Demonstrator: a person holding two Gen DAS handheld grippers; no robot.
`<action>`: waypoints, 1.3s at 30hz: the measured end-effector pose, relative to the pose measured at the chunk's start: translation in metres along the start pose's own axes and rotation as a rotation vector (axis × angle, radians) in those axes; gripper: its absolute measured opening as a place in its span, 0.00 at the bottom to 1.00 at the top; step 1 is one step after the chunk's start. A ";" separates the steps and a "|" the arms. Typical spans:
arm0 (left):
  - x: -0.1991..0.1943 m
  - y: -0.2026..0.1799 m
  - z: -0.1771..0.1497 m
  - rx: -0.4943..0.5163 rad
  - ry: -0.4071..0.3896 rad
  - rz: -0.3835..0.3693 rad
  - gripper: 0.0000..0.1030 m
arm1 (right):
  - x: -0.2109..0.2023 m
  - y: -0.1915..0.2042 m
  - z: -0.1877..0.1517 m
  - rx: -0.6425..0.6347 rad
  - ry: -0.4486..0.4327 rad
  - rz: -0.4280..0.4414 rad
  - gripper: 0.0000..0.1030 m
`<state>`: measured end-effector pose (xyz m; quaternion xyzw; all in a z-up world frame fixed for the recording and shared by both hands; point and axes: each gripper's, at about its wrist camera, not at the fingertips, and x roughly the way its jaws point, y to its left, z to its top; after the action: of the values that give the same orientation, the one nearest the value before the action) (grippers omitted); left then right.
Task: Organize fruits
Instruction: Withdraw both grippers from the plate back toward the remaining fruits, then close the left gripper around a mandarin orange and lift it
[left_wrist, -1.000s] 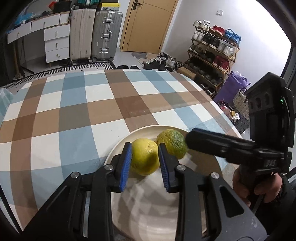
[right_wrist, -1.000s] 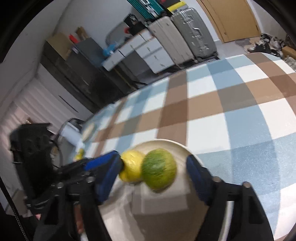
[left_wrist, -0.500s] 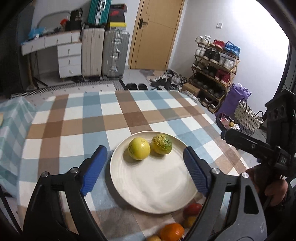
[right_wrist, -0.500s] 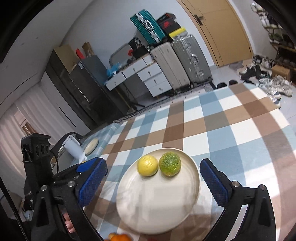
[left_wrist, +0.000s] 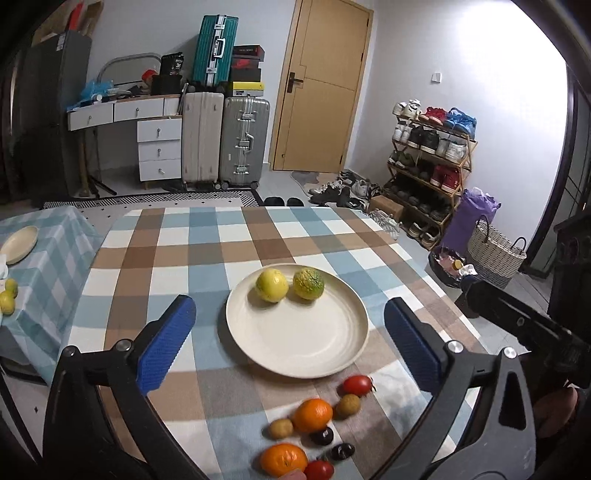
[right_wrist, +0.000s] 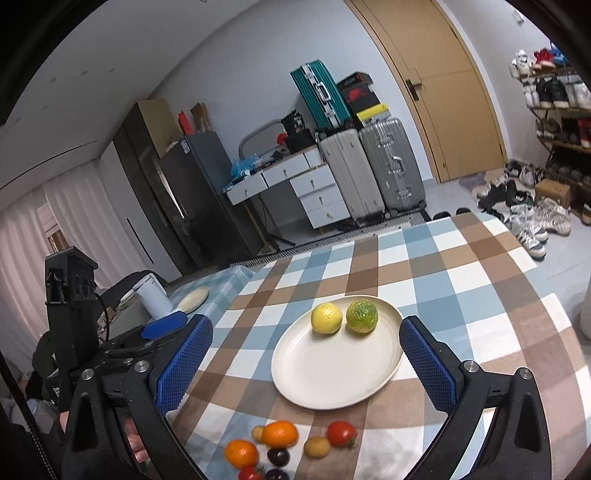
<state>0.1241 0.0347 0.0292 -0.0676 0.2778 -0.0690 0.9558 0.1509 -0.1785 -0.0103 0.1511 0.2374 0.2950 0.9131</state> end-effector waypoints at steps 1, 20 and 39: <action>-0.003 0.000 -0.003 -0.001 0.001 0.005 0.99 | -0.003 0.002 -0.003 -0.008 -0.002 -0.002 1.00; -0.021 0.027 -0.090 -0.101 0.138 0.035 0.99 | -0.020 0.033 -0.070 -0.092 0.065 -0.034 1.00; 0.039 0.036 -0.138 -0.146 0.299 -0.016 0.99 | 0.012 0.017 -0.122 -0.057 0.215 -0.038 1.00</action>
<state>0.0856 0.0506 -0.1127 -0.1279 0.4206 -0.0657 0.8958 0.0878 -0.1411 -0.1105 0.0882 0.3284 0.2987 0.8917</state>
